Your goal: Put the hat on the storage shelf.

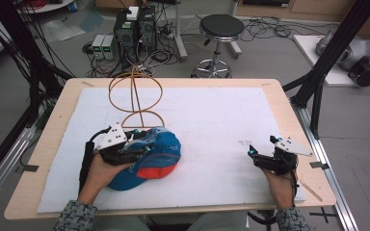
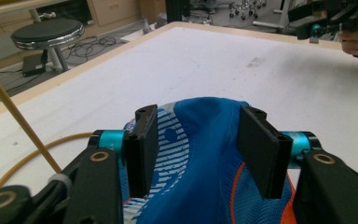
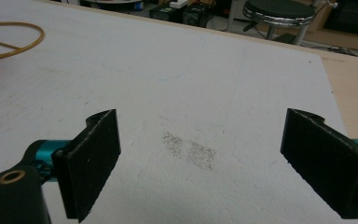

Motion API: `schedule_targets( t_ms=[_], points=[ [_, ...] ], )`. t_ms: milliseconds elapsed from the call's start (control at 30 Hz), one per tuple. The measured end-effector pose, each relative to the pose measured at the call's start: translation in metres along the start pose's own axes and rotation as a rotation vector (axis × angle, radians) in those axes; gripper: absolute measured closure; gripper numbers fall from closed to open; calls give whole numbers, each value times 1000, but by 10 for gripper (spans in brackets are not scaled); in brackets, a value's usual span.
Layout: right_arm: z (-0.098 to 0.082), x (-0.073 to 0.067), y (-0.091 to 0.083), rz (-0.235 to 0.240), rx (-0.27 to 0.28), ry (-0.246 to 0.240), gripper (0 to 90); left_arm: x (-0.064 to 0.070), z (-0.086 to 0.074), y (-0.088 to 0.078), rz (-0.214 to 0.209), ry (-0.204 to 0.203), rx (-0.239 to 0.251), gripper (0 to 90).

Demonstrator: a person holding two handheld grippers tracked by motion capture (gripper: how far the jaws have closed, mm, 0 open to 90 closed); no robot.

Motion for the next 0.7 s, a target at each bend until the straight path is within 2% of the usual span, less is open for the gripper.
schedule_targets(
  t_ms=[133,233,267,300,367,400,467,700],
  points=[
    [-1,0,-1,-1,-4,4,109,1,-1,3,-11,14,-18,572],
    [-1,1,0,-5,-6,-1,109,3,-2,3,-18,20,-30,692],
    [-1,1,0,-5,-6,-1,109,3,-2,3,-21,24,-34,692],
    [-1,1,0,-6,-5,-4,109,4,-3,4,-22,27,-41,749],
    [-1,1,0,-7,-5,-4,109,4,-3,4,-13,25,-53,761],
    [-1,1,0,-5,-8,-3,109,4,-3,4,-14,21,-58,797],
    [-1,0,1,0,-9,0,109,4,-3,3,-21,23,-49,857],
    [-1,1,1,-2,-14,1,110,7,2,-2,-17,39,-19,886]
  ],
)
Point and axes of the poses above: each handheld gripper's, and its own axes: y roughly forward along the jaws, z roughly out of its top, x roughly to its right, the point moved 2 cm from there along y, roughly forward along the jaws, and after that the axes turned 13 degrees about -x, right-handed, at the moved point
